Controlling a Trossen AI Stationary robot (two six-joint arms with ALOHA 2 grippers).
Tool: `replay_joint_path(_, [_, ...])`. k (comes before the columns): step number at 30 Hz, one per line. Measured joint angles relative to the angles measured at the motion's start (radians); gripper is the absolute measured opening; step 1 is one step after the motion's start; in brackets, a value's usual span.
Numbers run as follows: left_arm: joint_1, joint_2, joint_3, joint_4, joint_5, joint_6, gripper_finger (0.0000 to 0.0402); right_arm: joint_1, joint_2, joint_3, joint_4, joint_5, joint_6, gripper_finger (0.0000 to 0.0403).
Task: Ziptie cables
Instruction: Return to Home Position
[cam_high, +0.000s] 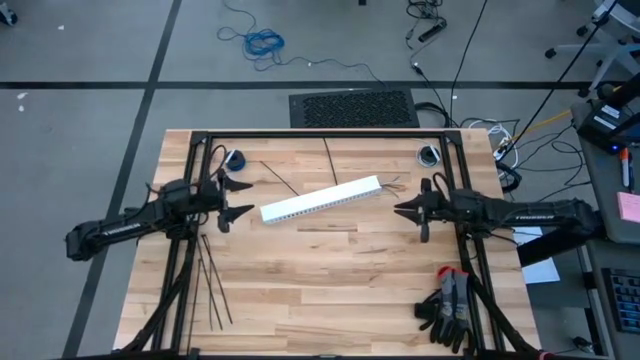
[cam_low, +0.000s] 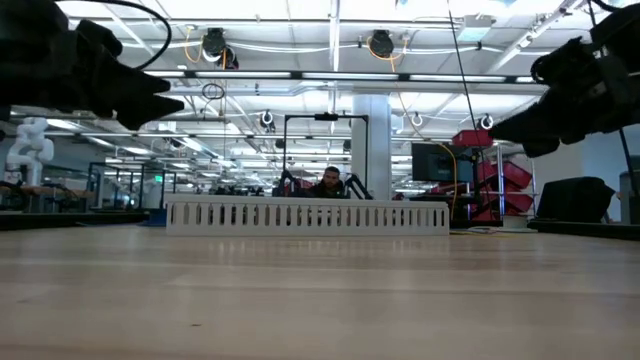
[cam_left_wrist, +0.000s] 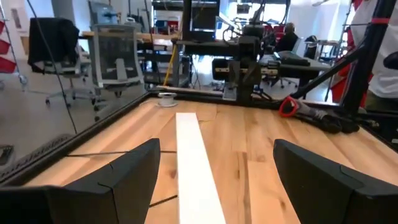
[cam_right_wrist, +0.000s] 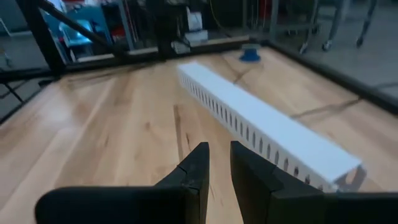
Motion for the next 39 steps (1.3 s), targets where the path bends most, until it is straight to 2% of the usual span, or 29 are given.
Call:
replay_joint_path(8, [0.000, -0.026, 0.000, -0.035, 0.014, -0.001, 0.0308, 0.000, -0.154, 0.000, -0.024, -0.053, -0.056, 0.0055])
replay_joint_path(15, [0.000, -0.026, 0.000, -0.036, 0.014, 0.023, 0.0308, 0.000, -0.229, 0.000, -0.023, -0.074, -0.096, 0.0055])
replay_joint_path(39, [0.000, -0.025, 0.000, -0.035, 0.010, 0.051, 0.0308, 0.000, -0.232, 0.000, -0.016, -0.069, -0.096, 0.0055])
